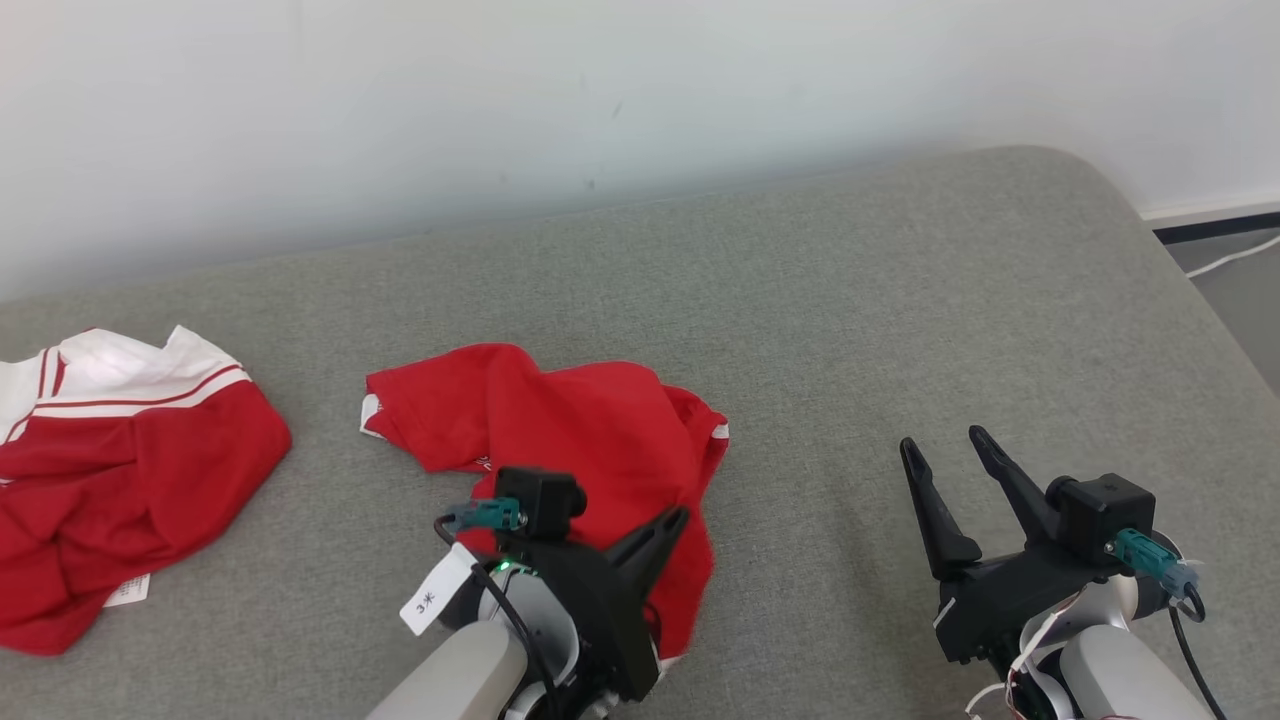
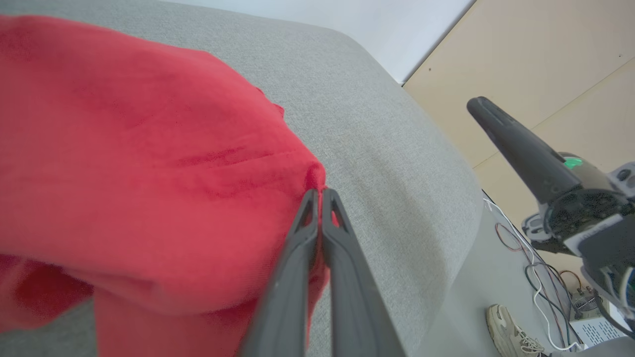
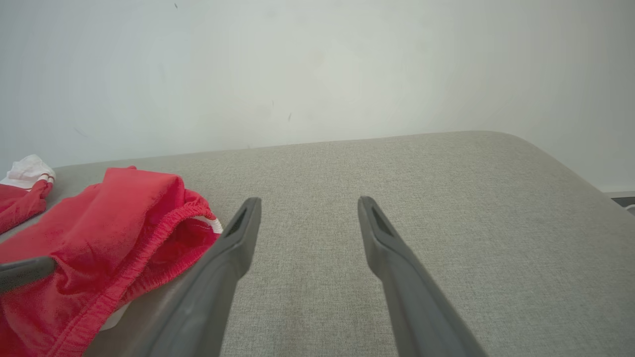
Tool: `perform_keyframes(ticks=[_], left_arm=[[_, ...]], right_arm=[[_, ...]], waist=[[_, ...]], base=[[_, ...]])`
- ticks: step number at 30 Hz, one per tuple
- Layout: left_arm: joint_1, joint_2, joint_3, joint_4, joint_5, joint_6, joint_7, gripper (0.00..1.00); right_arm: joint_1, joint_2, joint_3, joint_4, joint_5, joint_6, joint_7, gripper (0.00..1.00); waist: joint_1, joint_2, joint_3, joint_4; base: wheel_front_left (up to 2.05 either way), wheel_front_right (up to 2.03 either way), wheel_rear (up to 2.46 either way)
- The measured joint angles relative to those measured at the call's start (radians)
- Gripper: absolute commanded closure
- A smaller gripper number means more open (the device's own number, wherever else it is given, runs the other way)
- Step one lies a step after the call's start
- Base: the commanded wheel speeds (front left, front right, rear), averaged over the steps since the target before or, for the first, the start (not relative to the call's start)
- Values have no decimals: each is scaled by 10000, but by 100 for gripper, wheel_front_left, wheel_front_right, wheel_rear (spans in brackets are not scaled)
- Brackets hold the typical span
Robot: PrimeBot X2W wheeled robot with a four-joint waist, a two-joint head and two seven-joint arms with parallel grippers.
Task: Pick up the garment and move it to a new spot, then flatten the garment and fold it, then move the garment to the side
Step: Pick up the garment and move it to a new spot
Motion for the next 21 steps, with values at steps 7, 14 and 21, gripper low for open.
perform_keyframes(ticks=[7, 14, 21], left_arm=[[-575, 8, -314, -512, -462, 299, -798, 0], [-508, 75, -23, -522, 336, 1058, -1647, 0], [253, 1057, 65, -953, 1233, 1933, -2644, 0]], right_arm=[[9, 6, -13, 255, 8, 23, -54, 0], [390, 125, 104, 278, 21, 56, -88, 0], [686, 155, 188, 263, 31, 140, -94, 0]], waist=[[0, 1, -225, 244], [0, 0, -603, 737], [0, 0, -935, 1137]], base=[[0, 0, 0], [0, 0, 0], [0, 0, 0]])
